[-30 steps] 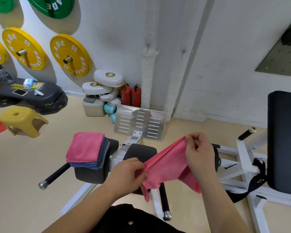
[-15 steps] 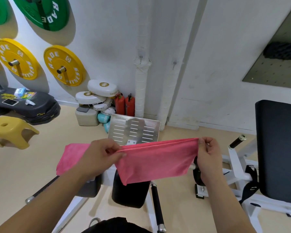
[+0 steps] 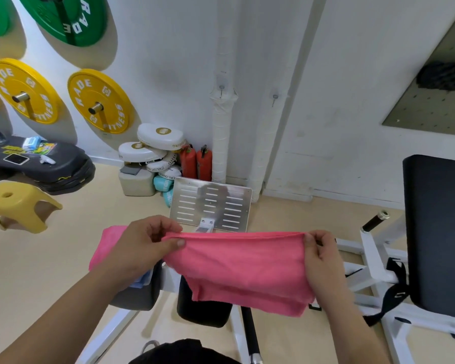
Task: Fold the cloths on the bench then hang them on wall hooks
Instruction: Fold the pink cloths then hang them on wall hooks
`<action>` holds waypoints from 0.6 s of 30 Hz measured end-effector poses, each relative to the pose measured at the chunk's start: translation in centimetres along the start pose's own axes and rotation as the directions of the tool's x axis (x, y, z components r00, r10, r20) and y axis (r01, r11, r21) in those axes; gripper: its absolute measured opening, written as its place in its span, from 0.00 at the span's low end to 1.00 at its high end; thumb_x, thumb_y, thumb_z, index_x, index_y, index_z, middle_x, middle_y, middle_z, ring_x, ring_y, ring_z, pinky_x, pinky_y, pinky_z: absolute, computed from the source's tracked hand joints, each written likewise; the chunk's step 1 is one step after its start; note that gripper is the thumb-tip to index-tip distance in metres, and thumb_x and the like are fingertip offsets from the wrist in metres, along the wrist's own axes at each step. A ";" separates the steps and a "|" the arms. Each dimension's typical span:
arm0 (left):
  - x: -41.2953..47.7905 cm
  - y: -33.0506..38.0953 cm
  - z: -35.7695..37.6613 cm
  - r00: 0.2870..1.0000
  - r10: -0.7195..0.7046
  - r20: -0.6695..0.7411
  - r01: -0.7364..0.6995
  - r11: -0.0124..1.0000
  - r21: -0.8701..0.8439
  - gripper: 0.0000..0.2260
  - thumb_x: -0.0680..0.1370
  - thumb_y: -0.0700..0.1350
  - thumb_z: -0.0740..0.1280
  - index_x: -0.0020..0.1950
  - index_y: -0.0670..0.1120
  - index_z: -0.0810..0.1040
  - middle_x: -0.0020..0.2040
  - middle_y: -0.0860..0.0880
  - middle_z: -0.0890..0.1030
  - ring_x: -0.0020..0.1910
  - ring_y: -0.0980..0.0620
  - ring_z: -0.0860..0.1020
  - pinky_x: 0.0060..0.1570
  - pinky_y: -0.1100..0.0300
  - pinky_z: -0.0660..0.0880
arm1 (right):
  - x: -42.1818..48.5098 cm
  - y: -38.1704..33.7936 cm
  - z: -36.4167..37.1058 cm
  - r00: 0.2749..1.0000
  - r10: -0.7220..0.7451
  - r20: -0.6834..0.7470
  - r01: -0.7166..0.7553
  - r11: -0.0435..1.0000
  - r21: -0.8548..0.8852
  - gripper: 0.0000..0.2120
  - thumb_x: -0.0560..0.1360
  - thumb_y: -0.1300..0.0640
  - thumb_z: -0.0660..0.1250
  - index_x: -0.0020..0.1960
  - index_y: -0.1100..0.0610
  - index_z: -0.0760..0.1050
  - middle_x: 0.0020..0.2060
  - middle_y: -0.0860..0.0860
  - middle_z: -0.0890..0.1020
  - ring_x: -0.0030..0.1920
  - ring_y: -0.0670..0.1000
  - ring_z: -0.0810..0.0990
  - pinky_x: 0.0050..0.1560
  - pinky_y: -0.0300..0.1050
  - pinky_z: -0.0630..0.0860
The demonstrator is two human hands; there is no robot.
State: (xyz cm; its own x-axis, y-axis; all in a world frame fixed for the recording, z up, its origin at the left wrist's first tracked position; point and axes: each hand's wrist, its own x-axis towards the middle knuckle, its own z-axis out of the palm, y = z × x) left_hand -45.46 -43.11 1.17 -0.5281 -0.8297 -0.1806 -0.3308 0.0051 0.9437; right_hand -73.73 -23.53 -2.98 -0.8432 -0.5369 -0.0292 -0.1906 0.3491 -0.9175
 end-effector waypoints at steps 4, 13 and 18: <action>1.1 -2.2 -1.1 0.983 -0.165 0.086 0.155 0.982 0.112 0.17 0.72 0.49 0.80 0.59 0.58 0.83 0.51 0.51 0.86 0.47 0.30 0.83 0.54 0.37 0.79 | 0.1 1.2 1.2 0.979 0.141 0.149 -0.139 0.990 -0.020 0.06 0.84 0.52 0.62 0.53 0.53 0.75 0.45 0.54 0.81 0.44 0.52 0.78 0.42 0.47 0.71; 6.7 -6.0 -1.2 0.960 -0.273 0.058 0.232 0.896 0.379 0.02 0.75 0.44 0.77 0.45 0.47 0.85 0.45 0.46 0.86 0.44 0.47 0.83 0.46 0.57 0.81 | 1.8 6.4 6.4 0.899 0.378 0.223 -0.343 0.922 -0.182 0.16 0.78 0.51 0.64 0.49 0.66 0.74 0.38 0.57 0.74 0.37 0.52 0.71 0.36 0.50 0.70; 13.7 -9.7 -0.4 0.974 -0.226 0.005 0.194 0.849 0.492 0.06 0.73 0.41 0.75 0.39 0.52 0.83 0.41 0.51 0.86 0.44 0.49 0.83 0.48 0.57 0.79 | 5.8 8.1 11.2 0.892 0.404 0.201 -0.360 0.906 -0.223 0.09 0.81 0.54 0.62 0.47 0.58 0.75 0.47 0.65 0.82 0.46 0.63 0.82 0.44 0.59 0.79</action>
State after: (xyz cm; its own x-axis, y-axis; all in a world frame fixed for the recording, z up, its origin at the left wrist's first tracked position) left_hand -49.13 -54.74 -10.37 -0.4436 -0.8067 -0.3905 -0.7681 0.1176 0.6294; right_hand -74.51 -32.38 -14.97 -0.7284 -0.4923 -0.4766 0.0188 0.6809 -0.7321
